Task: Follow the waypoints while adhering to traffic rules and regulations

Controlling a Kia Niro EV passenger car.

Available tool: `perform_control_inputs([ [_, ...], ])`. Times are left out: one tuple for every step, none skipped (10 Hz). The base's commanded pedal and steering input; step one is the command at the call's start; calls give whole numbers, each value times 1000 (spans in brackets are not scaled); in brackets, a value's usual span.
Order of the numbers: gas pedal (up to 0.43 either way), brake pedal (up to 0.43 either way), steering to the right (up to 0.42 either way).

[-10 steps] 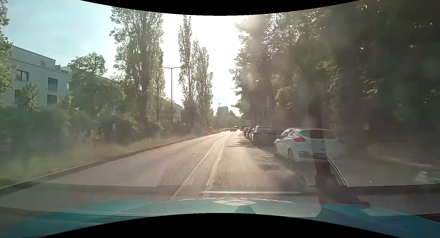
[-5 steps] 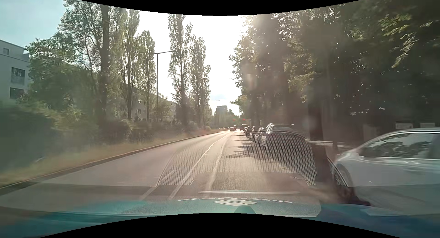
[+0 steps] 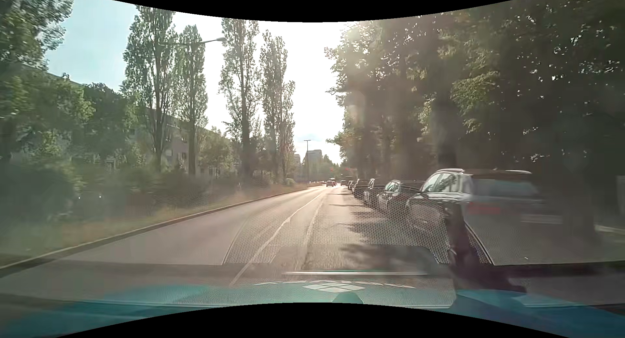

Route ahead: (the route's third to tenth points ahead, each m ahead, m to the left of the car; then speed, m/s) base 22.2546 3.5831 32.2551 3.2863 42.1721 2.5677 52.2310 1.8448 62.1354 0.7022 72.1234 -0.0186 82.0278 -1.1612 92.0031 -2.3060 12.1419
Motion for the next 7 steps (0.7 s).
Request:
perform_control_inputs([
  [157, 0, 1],
  [130, 0, 1],
  [130, 0, 0],
  [130, 0, 1],
  [130, 0, 2],
  [130, 0, 1],
  [130, 0, 2],
])
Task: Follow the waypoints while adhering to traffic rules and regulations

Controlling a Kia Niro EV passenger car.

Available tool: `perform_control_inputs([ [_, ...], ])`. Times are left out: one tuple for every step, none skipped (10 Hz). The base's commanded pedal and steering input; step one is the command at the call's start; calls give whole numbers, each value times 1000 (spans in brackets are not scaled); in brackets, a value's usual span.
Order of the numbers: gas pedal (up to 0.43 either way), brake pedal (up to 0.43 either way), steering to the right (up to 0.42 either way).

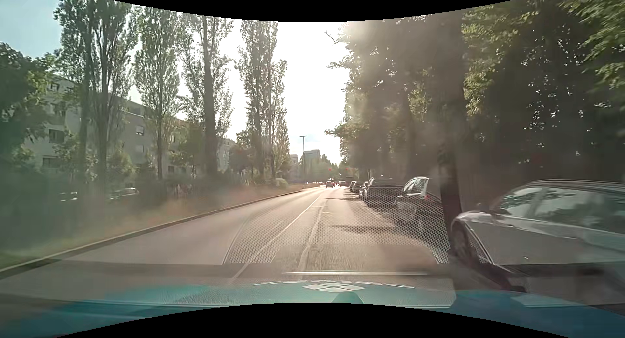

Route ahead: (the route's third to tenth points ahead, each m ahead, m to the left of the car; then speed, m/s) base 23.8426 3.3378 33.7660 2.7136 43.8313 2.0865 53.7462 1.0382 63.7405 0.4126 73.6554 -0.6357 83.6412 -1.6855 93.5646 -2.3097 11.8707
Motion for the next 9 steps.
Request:
perform_control_inputs([
  [138, 0, 1],
  [138, 0, 1],
  [138, 0, 2],
  [138, 0, 5],
  [138, 0, 8],
  [150, 0, 9],
  [157, 0, 7],
  [169, 0, 7],
  [177, 0, 7],
])
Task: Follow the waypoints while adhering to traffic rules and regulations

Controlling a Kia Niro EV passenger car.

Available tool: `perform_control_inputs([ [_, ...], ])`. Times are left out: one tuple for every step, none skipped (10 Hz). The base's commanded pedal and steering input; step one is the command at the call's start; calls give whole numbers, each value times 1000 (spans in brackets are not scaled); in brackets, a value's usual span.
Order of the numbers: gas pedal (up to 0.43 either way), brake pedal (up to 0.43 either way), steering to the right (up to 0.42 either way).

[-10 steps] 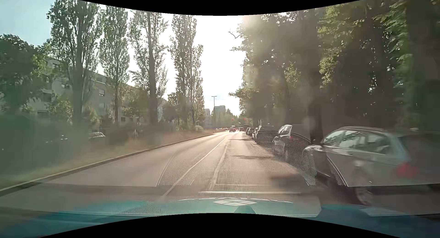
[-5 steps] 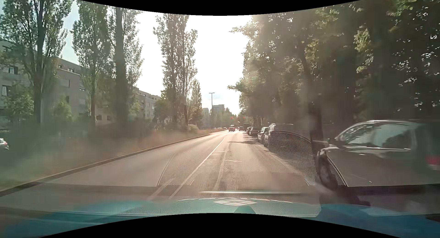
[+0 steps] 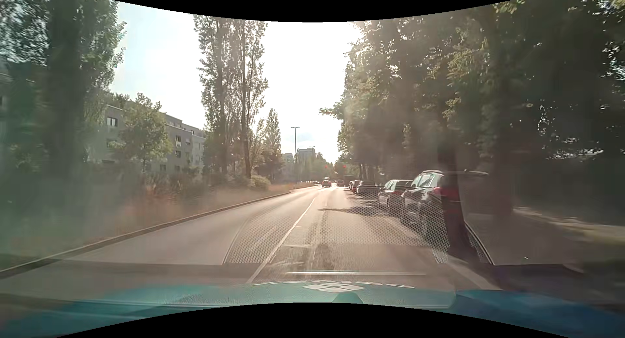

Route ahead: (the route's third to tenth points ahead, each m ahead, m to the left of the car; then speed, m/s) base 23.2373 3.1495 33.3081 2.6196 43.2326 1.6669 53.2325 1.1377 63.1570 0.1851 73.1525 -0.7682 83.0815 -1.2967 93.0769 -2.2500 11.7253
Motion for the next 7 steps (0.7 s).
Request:
perform_control_inputs([
  [177, 0, 8],
  [177, 0, 8],
  [177, 0, 7],
  [177, 0, 7],
  [177, 0, 7],
  [177, 0, 7],
  [177, 0, 7],
])
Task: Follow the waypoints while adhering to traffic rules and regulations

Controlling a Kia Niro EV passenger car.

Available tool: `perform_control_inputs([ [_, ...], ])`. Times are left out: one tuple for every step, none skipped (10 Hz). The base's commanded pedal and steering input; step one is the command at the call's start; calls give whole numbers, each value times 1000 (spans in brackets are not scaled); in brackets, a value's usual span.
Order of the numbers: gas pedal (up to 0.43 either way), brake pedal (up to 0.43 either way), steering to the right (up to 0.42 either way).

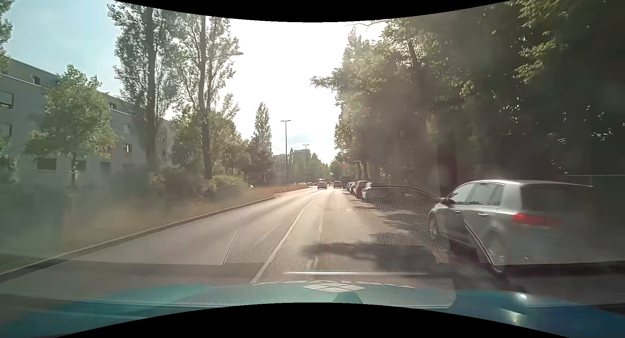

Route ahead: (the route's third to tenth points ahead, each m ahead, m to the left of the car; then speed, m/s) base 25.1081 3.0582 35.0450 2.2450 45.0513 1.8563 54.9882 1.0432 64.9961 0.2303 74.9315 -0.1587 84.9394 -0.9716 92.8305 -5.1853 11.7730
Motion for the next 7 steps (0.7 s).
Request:
perform_control_inputs([
  [177, 0, 7],
  [177, 0, 7],
  [177, 0, 7],
  [177, 0, 7],
  [169, 0, 7],
  [157, 0, 7],
  [150, 0, 7],
])
